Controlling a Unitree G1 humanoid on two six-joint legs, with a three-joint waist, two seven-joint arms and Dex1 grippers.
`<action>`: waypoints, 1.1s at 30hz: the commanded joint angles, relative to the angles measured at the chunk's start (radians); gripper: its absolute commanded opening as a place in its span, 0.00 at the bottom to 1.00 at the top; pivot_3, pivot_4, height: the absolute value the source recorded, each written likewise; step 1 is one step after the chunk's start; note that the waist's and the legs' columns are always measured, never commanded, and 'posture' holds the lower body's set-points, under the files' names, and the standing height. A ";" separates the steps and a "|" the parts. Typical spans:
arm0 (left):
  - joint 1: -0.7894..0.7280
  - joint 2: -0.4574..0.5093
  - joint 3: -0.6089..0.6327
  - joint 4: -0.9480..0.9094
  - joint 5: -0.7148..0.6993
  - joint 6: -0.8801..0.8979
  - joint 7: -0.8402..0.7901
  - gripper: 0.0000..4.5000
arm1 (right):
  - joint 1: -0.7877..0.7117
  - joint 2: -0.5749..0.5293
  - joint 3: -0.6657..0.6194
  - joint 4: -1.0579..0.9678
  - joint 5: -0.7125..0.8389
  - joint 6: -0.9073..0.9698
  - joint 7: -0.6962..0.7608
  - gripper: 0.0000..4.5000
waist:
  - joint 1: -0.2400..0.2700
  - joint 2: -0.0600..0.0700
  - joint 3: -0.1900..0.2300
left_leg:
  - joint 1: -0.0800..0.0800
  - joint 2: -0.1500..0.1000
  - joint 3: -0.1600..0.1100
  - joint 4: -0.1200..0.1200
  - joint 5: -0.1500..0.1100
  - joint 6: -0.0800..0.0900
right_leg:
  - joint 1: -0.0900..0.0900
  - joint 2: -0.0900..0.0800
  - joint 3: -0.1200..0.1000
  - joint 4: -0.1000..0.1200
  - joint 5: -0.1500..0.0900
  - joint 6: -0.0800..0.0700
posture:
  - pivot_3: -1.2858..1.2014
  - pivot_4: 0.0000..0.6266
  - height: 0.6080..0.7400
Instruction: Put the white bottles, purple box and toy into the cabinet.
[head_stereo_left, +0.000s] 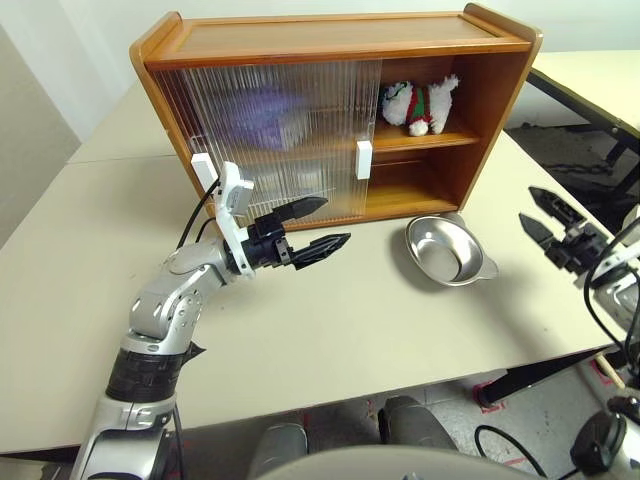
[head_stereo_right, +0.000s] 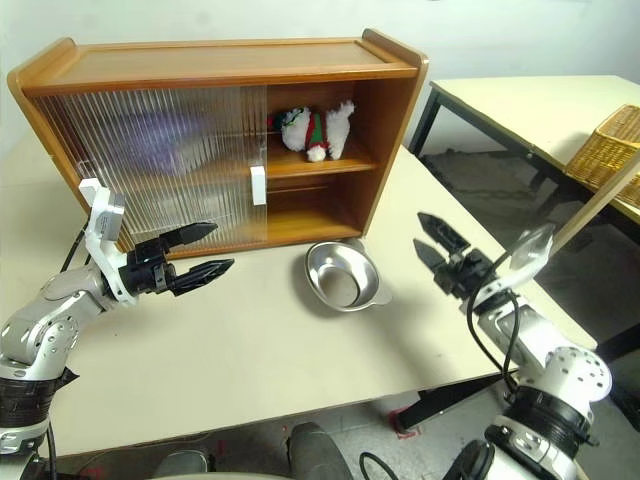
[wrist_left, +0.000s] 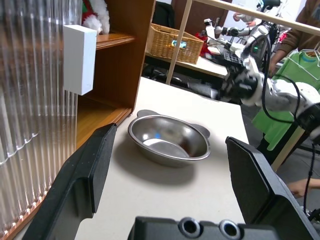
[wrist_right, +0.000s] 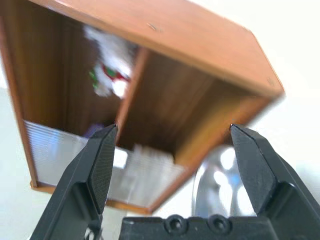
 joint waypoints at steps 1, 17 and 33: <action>0.005 0.003 -0.001 -0.008 0.003 0.004 0.002 1.00 | 0.090 -0.003 0.009 0.015 0.041 0.053 0.005 0.99 | 0.001 0.000 0.000 | 0.000 0.000 0.000 0.000 -0.001 0.001 | 0.000 0.000 0.000 0.000 0.000 0.000 | 0.45 0.00 1.00; -0.002 0.006 -0.001 -0.006 0.004 0.004 0.000 1.00 | 0.219 0.008 0.079 0.026 0.050 0.113 0.075 0.99 | 0.002 0.004 -0.003 | 0.000 0.000 0.001 0.000 -0.004 0.002 | 0.000 0.000 0.000 0.000 -0.005 0.004 | 0.44 0.00 1.00; -0.001 0.006 0.001 -0.012 0.003 0.006 0.008 1.00 | 0.179 0.038 0.154 0.088 -0.040 0.049 0.167 0.99 | 0.004 0.006 -0.004 | 0.000 0.000 0.001 0.000 -0.005 0.002 | 0.000 0.000 0.000 0.000 -0.004 0.003 | 0.45 0.00 1.00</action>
